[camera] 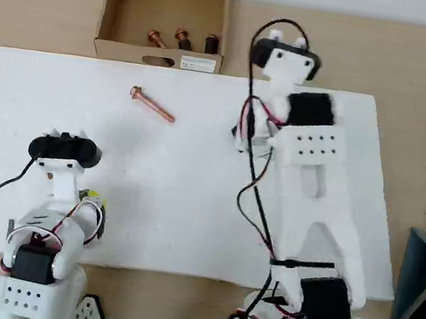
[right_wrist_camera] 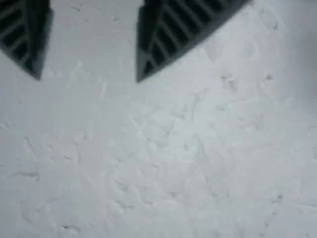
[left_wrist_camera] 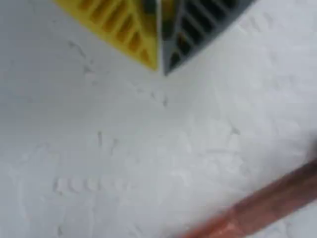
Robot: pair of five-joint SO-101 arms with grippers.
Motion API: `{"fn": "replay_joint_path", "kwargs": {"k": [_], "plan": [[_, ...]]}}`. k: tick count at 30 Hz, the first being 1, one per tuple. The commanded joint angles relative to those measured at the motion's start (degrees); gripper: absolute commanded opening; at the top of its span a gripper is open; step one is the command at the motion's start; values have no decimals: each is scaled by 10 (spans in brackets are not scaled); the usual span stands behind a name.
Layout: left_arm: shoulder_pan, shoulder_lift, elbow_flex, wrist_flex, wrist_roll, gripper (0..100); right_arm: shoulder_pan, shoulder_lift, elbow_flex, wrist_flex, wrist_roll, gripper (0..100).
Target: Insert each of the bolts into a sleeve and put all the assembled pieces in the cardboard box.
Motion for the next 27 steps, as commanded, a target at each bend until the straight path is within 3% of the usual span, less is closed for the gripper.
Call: {"fn": "replay_joint_path", "kwargs": {"k": [1, 27], "plan": [[4, -3, -4, 2, -1, 2, -13, 22, 1, -33, -5, 149], [4, -3, -4, 2, -1, 2, -11, 426, -393, 12, -4, 150]]}}
